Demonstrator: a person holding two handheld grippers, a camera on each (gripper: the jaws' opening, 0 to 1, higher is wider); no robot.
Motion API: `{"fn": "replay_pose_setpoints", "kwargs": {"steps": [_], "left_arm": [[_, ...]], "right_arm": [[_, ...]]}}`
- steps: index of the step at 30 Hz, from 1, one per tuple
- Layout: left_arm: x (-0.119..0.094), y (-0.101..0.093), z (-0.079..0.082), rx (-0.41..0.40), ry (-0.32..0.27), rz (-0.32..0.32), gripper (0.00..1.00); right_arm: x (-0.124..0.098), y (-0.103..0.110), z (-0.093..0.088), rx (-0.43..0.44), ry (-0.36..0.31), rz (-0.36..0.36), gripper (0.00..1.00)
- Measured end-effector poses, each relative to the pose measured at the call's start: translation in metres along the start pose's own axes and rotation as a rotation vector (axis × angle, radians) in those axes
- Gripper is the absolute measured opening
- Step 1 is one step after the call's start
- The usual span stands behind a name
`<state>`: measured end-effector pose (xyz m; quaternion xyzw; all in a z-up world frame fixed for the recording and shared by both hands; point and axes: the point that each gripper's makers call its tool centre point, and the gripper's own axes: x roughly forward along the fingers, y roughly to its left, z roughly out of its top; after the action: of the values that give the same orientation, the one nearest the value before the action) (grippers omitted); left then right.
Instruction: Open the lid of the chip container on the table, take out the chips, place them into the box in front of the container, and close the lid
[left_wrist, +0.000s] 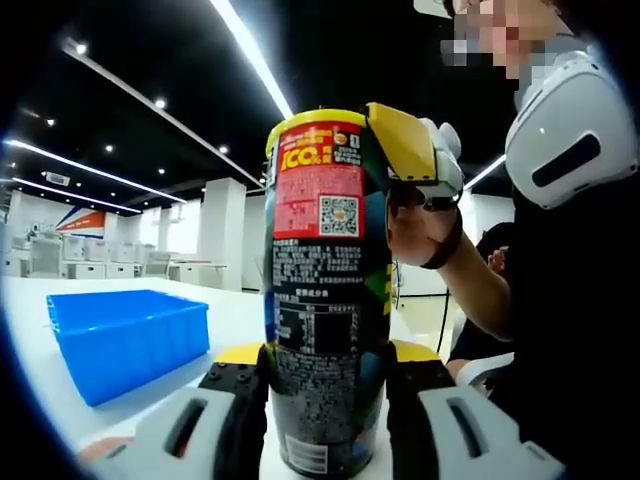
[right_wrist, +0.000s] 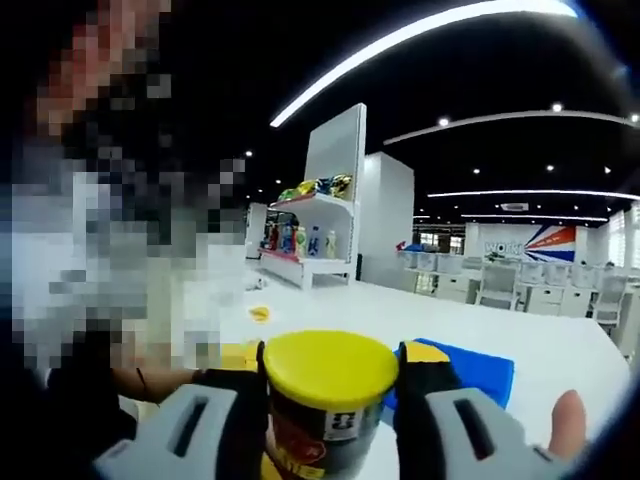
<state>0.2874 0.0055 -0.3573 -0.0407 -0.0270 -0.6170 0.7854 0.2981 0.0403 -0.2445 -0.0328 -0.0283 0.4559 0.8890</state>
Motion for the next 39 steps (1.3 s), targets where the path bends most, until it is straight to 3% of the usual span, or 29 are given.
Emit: {"fn": "replay_pose_setpoints", "kwargs": {"steps": [24,32,39], "left_arm": [[0.001,0.001,-0.001,0.007,0.001,0.004,0.46],[0.001,0.0,-0.001,0.018,0.003,0.001,0.46],[0.0,-0.001,-0.001,0.02,0.004,-0.002,0.46]], "right_arm": [[-0.002,-0.003,0.0,0.157,-0.031,0.0,0.43],[-0.005,0.004,0.011,-0.185,-0.077,-0.014,0.45],[-0.005,0.003,0.01,-0.152,-0.047,-0.038,0.42]]}}
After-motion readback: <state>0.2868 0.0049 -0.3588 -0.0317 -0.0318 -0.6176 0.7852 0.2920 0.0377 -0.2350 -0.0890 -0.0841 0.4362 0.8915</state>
